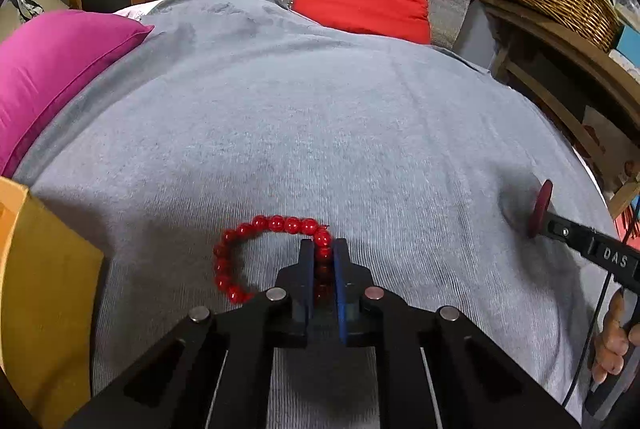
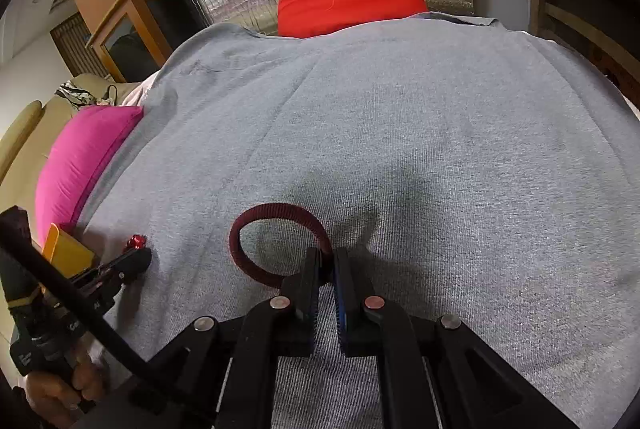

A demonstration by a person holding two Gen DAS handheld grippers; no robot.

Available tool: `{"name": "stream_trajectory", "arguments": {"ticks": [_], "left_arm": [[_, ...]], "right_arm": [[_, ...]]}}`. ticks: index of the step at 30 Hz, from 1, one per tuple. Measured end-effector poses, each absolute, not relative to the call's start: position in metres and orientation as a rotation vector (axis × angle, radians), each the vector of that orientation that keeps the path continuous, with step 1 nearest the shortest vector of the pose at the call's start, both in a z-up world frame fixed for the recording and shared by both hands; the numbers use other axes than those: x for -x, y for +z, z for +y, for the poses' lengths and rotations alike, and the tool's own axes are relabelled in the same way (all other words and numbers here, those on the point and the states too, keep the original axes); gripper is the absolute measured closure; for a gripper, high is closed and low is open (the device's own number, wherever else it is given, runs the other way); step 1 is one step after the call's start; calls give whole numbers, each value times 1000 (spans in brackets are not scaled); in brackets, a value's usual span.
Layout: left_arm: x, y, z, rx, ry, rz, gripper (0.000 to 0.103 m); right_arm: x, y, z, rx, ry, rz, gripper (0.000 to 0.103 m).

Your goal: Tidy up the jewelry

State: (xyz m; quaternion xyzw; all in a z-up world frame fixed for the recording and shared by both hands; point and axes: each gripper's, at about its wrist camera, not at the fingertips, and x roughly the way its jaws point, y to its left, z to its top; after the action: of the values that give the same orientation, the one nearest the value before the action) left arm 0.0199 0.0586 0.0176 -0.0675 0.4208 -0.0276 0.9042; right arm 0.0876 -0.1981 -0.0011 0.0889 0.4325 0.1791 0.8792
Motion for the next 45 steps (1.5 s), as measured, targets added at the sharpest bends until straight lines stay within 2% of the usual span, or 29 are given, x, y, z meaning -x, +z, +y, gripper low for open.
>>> {"name": "stream_trajectory", "arguments": {"ticks": [6, 25, 26, 29, 38, 40, 41, 45], "left_arm": [[0, 26, 53, 150, -64, 891, 94], [63, 67, 22, 101, -51, 797, 94], [63, 67, 18, 89, -57, 794, 94], [60, 66, 9, 68, -74, 799, 94], [52, 59, 8, 53, -91, 824, 94], [51, 58, 12, 57, -83, 827, 94], [51, 58, 13, 59, -81, 829, 94], [56, 61, 22, 75, -62, 819, 94]], "right_arm": [[-83, 4, -201, -176, 374, 903, 95], [-44, 25, -215, -179, 385, 882, 93], [-45, 25, -213, -166, 378, 880, 92], [-54, 26, -205, -144, 354, 867, 79], [-104, 3, -183, -111, 291, 889, 77], [-104, 5, -172, -40, 275, 870, 80], [-102, 6, -167, -20, 280, 862, 96], [-92, 14, -166, -45, 315, 845, 98]]}}
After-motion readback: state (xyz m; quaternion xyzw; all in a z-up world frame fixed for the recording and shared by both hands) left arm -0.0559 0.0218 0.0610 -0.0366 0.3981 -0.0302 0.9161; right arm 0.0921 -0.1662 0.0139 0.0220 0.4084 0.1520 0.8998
